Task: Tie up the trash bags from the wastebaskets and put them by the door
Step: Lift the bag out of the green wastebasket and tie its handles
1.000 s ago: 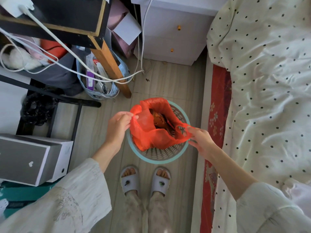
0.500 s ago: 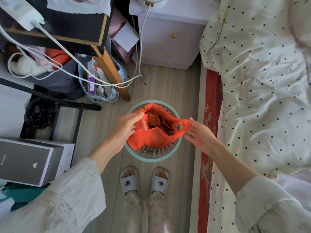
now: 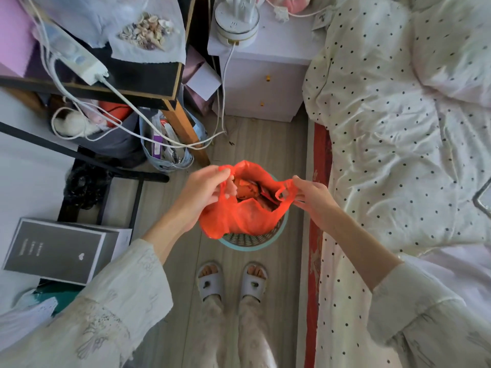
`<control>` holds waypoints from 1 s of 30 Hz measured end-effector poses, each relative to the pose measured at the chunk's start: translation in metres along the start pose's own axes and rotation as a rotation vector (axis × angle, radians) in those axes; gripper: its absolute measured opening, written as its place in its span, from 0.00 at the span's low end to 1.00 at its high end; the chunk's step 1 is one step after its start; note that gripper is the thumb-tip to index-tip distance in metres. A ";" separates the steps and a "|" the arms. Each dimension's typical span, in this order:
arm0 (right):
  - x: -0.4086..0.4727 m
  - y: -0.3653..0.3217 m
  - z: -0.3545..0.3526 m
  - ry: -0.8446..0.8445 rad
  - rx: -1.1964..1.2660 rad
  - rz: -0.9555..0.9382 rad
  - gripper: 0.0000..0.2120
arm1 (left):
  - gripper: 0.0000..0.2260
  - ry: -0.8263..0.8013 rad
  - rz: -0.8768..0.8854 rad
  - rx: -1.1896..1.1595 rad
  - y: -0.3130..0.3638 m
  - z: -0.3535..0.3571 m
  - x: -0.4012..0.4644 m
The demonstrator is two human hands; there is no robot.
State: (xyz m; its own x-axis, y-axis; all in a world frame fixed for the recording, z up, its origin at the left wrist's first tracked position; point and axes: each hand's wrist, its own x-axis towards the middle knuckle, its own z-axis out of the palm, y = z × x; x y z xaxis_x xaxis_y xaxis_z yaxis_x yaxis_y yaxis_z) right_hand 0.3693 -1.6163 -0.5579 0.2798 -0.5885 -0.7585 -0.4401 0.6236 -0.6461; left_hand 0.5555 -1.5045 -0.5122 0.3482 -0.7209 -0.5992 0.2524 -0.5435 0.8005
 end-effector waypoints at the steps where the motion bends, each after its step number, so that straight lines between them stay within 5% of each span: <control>1: -0.009 -0.003 0.000 -0.001 -0.004 -0.028 0.17 | 0.08 0.026 0.025 -0.007 0.006 -0.003 -0.008; 16: -0.194 -0.015 0.016 -0.002 0.017 -0.332 0.08 | 0.09 0.125 0.352 0.199 0.041 -0.048 -0.156; 21: -0.250 0.038 0.033 0.101 0.058 -0.359 0.13 | 0.06 0.083 0.403 0.314 0.007 -0.057 -0.203; 25: -0.282 0.078 0.045 0.144 0.080 -0.362 0.02 | 0.09 0.049 0.360 0.320 -0.033 -0.061 -0.235; 30: -0.292 0.130 0.041 0.168 0.034 -0.314 0.04 | 0.07 0.138 0.293 0.396 -0.095 -0.064 -0.253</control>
State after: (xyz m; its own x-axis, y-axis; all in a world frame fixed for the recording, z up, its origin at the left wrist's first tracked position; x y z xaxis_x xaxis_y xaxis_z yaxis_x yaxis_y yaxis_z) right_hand 0.2656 -1.3427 -0.4238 0.2514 -0.8287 -0.5000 -0.3253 0.4142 -0.8500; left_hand 0.5013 -1.2424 -0.4364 0.4757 -0.8184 -0.3224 -0.2256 -0.4678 0.8545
